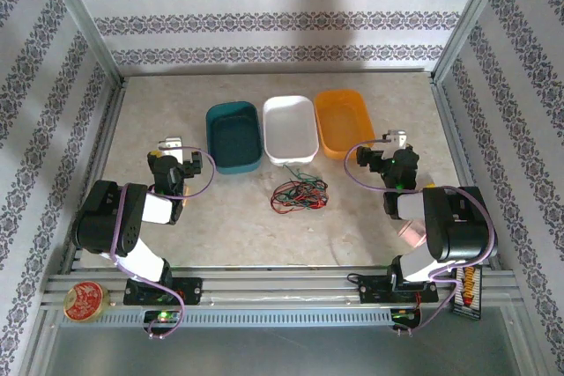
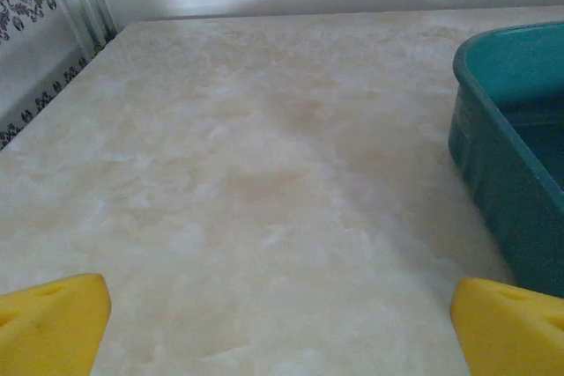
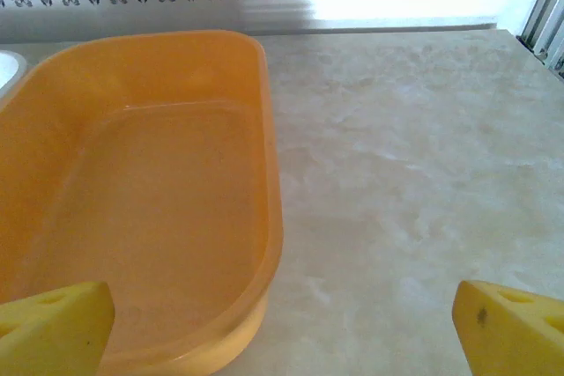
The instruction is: Untangle the cables
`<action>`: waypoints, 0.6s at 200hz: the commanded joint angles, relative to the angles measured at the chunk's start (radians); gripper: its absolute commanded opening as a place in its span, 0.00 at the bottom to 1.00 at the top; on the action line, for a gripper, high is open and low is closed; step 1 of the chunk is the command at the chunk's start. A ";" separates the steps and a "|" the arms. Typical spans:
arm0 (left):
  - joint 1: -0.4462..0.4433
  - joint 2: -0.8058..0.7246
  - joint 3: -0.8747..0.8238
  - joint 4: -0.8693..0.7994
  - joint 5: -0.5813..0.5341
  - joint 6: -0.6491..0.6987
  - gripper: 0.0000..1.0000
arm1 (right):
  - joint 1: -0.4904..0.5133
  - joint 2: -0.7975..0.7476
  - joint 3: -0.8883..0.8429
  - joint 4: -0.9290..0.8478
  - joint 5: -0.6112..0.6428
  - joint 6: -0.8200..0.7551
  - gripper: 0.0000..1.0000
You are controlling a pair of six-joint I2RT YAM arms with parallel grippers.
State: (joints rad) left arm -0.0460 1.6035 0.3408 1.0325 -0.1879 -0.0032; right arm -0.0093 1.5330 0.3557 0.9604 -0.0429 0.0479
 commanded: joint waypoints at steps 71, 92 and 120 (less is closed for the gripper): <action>-0.009 -0.004 0.020 -0.015 -0.007 0.005 0.99 | -0.009 0.006 0.017 0.011 -0.032 0.003 0.98; -0.009 -0.004 0.020 -0.015 -0.006 0.004 0.99 | -0.009 0.006 0.017 0.011 -0.032 0.003 0.98; -0.009 -0.003 0.020 -0.015 -0.006 0.005 0.99 | -0.009 0.006 0.017 0.011 -0.032 0.003 0.98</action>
State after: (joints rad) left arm -0.0460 1.6035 0.3408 1.0325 -0.1879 -0.0032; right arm -0.0113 1.5330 0.3557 0.9604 -0.0540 0.0483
